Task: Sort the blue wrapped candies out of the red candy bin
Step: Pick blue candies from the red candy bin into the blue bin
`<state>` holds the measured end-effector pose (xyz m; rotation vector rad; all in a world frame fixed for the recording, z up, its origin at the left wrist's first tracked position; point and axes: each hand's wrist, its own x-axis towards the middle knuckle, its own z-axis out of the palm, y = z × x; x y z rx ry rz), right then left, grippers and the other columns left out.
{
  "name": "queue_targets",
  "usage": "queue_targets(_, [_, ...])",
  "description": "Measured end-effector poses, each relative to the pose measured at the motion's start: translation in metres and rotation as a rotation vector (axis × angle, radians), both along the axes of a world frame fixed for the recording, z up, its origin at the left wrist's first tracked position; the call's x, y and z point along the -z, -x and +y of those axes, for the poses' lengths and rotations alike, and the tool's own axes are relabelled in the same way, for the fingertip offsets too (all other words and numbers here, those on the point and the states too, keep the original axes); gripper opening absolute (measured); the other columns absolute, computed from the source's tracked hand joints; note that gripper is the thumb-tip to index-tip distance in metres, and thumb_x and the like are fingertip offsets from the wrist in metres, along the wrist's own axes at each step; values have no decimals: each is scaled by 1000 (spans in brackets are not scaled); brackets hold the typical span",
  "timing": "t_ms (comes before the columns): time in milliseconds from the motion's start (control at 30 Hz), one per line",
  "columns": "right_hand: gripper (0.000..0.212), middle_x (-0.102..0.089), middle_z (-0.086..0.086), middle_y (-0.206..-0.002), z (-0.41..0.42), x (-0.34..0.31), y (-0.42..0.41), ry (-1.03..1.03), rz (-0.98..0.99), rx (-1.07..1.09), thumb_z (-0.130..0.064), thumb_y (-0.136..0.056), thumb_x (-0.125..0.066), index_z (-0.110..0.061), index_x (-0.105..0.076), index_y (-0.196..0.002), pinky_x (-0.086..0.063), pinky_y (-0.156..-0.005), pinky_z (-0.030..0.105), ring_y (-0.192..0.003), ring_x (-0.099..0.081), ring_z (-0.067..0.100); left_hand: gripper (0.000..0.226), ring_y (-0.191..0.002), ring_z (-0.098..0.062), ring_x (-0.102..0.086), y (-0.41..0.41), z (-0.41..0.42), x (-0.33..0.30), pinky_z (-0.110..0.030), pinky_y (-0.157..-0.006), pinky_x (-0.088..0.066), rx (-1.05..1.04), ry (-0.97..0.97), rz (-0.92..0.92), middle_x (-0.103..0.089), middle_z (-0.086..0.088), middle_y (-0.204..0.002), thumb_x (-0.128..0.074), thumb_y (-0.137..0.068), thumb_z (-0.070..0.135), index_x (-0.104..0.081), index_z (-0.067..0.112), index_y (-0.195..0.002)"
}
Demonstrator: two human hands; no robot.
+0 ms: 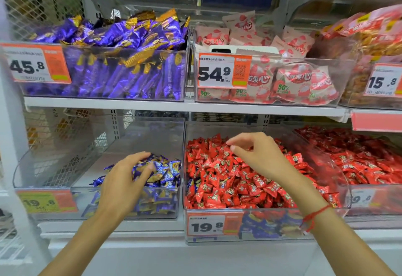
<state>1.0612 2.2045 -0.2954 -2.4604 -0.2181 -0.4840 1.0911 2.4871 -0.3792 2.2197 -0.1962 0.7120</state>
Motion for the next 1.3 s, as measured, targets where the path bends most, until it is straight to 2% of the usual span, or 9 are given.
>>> queue_targets(133, [19, -68, -14, -112, -11, 12, -3, 174, 26, -43, -22, -92, -61, -30, -73, -105, -43, -98, 27, -110, -57, 0, 32, -122, -12, -50, 7, -13, -5, -32, -96, -41, 50, -19, -19, -59, 13, -129, -54, -94, 35, -60, 29, -125])
queue_targets(233, [20, -67, -15, -116, 4, 29, -5, 238, 32, -110, -29, -94, -60, -30, -72, -110, -41, -93, 22, -110, -56, -1, 38, -123, 1, -43, 22, -50, -17, -27, -101, -37, 193, 3, -17, -50, 24, -130, -47, -96, 47, -52, 35, -131])
queue_targets(400, [34, -62, -7, -129, 8, 60, -14, 518, 157, -47, -24, -93, -56, -30, -62, -126, -39, -100, 28, -120, -54, 14, 66, -138, 3, -24, 25, -65, 7, -22, -107, -26, 250, -370, -99, -28, 17, -153, -28, -88, 59, -40, 28, -145])
queue_targets(500, [38, -54, 3, -136, 3, 57, -27, 634, 331, 1, -25, -94, -56, -28, -56, -132, -35, -104, 36, -129, -44, 23, 73, -135, 12, -16, 23, -57, 7, -17, -107, -24, 264, -342, -79, -18, 25, -152, -25, -84, 65, -30, 32, -149])
queue_targets(600, [34, -60, 7, -124, 14, 56, -38, 812, 259, 68, -30, -91, -62, -22, -62, -124, -32, -103, 39, -122, -48, 27, 76, -134, 14, -11, 24, -54, 7, -19, -108, -24, 271, -355, -56, -13, 27, -154, -22, -81, 69, -27, 35, -149])
queue_targets(767, [23, -72, -3, -100, 5, 55, -30, 556, 143, 103, -41, -85, -68, -31, -74, -105, -42, -84, 29, -86, -59, 20, 75, -131, 19, -9, 30, -50, 4, -9, -106, -9, 264, -306, -40, -9, 37, -148, -15, -79, 73, -28, 42, -146])
queue_targets(1033, [51, -61, 2, -126, 15, 46, -40, 658, 324, -144, -4, -82, -64, -25, -60, -128, -45, -97, 38, -123, -49, 21, 40, -121, 19, -19, 35, -53, 0, -23, -103, -30, 277, -267, -19, -19, 40, -140, -51, -95, 39, -43, 43, -134])
queue_targets(1133, [38, -59, 3, -128, 25, 50, -51, 758, 376, -153, -25, -87, -66, -20, -62, -125, -47, -94, 33, -118, -55, 23, 38, -119, 21, -20, 34, -53, 1, -16, -94, -30, 296, -264, -24, -21, 40, -141, -51, -94, 38, -45, 43, -132])
queue_targets(1300, [18, -60, 4, -102, 35, 52, -56, 773, 271, -121, -19, -88, -62, -15, -72, -102, -40, -70, 29, -97, -60, 26, 37, -123, 19, -24, 34, -51, 3, -14, -92, -28, 311, -261, -19, -23, 36, -146, -52, -94, 38, -46, 44, -130])
